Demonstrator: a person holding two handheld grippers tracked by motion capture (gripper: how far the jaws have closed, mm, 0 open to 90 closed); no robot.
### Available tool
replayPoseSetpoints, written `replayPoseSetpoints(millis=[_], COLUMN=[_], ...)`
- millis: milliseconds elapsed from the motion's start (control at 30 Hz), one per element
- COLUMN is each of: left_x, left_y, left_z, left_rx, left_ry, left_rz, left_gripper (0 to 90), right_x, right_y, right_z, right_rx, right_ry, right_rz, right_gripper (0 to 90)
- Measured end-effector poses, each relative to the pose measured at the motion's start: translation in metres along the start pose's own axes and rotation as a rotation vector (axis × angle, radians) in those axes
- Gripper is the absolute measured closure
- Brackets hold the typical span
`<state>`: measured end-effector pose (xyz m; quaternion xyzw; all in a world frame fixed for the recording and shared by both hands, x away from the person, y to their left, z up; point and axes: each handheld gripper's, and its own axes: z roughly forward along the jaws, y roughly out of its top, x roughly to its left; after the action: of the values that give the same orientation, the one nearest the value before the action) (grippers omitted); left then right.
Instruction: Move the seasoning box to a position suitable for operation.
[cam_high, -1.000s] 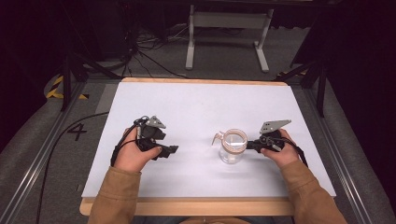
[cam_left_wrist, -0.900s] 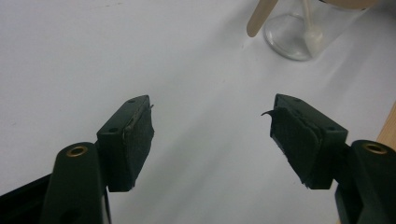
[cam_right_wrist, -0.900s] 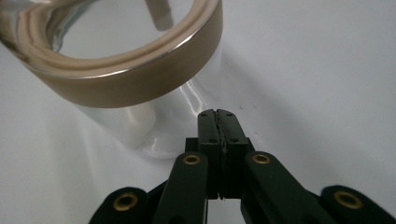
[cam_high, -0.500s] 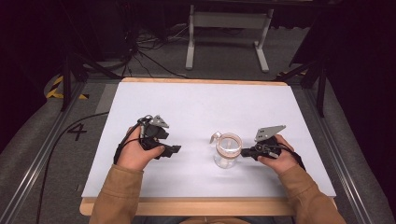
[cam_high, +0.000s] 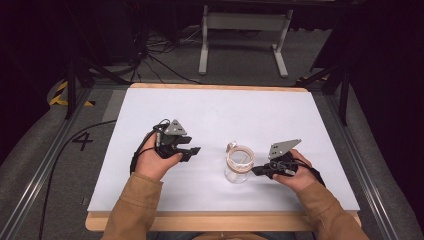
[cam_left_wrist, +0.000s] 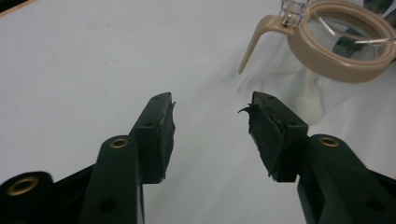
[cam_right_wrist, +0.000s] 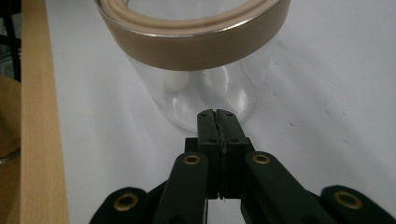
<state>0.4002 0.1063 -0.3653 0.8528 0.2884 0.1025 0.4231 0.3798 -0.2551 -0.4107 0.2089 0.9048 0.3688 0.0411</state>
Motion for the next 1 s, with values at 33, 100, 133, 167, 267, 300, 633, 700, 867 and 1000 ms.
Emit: replayPoseSetpoints(millis=[33, 100, 133, 167, 267, 300, 633, 700, 867, 1000], left_x=[-0.001, -0.001, -0.002, -0.003, -0.005, -0.007, -0.015, -0.017, -0.019, -0.02], left_y=[0.001, 0.002, 0.002, 0.002, 0.002, 0.003, 0.004, 0.004, 0.004, 0.004], left_z=[0.001, 0.007, 0.01, 0.016, 0.029, 0.037, 0.065, 0.072, 0.082, 0.088], left_rx=[-0.016, -0.059, -0.06, -0.064, -0.056, -0.048, -0.046, -0.04, -0.043, -0.043], left_ry=[-0.012, -0.044, -0.051, -0.055, -0.066, -0.078, -0.127, -0.132, -0.128, -0.122], left_rz=[-0.002, -0.014, -0.019, -0.022, -0.02, -0.015, -0.021, -0.013, -0.013, -0.015], left_gripper=[57.5, 65.5, 71.1, 74.8, 85.4, 86.5, 89.4, 89.4, 89.4, 89.5], right_x=[0.0, -0.001, -0.002, -0.003, -0.005, -0.006, -0.008, -0.008, -0.008, -0.007], right_y=[-0.001, -0.003, -0.004, -0.005, -0.01, -0.012, -0.024, -0.026, -0.03, -0.032], right_z=[-0.001, -0.005, -0.008, -0.01, -0.018, -0.02, -0.03, -0.031, -0.033, -0.033], right_rx=[-0.007, -0.011, -0.017, -0.021, -0.034, -0.038, -0.053, -0.055, -0.056, -0.057], right_ry=[0.005, -0.004, -0.008, -0.009, -0.025, -0.03, -0.048, -0.049, -0.054, -0.055], right_rz=[0.002, 0.009, 0.018, 0.022, 0.046, 0.048, 0.084, 0.088, 0.096, 0.104], right_gripper=[90.0, 90.0, 90.0, 90.0, 90.0, 90.0, 90.0, 90.0, 90.0, 90.0])
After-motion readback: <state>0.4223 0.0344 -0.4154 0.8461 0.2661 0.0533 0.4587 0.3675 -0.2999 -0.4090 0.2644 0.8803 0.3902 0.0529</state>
